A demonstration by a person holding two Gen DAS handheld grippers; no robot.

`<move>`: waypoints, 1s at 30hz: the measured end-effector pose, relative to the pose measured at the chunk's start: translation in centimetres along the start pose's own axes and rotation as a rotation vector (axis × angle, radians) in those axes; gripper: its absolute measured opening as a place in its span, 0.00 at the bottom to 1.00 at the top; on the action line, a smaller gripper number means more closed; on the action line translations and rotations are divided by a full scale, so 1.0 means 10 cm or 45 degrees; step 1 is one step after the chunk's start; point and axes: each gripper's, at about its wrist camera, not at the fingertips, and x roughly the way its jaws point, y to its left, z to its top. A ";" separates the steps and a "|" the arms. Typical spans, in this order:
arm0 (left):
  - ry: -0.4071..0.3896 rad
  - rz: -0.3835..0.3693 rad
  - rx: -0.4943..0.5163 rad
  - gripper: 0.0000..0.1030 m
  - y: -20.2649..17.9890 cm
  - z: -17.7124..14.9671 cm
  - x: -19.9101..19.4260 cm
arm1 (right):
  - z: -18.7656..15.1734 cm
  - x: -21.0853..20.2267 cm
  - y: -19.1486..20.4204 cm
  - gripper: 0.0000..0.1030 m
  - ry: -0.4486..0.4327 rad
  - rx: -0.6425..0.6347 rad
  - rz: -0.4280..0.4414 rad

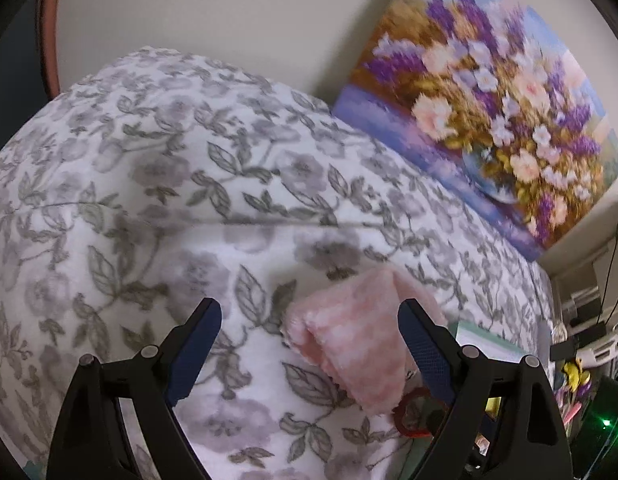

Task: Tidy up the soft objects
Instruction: 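Move left tool to pink fluffy cloth while right tool approaches red tape roll, then grasp pink fluffy cloth with left tool while right tool grasps red tape roll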

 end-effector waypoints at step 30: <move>0.286 -0.002 0.209 0.30 -0.46 -0.40 0.60 | -0.09 0.26 0.02 0.22 0.098 -0.052 -0.083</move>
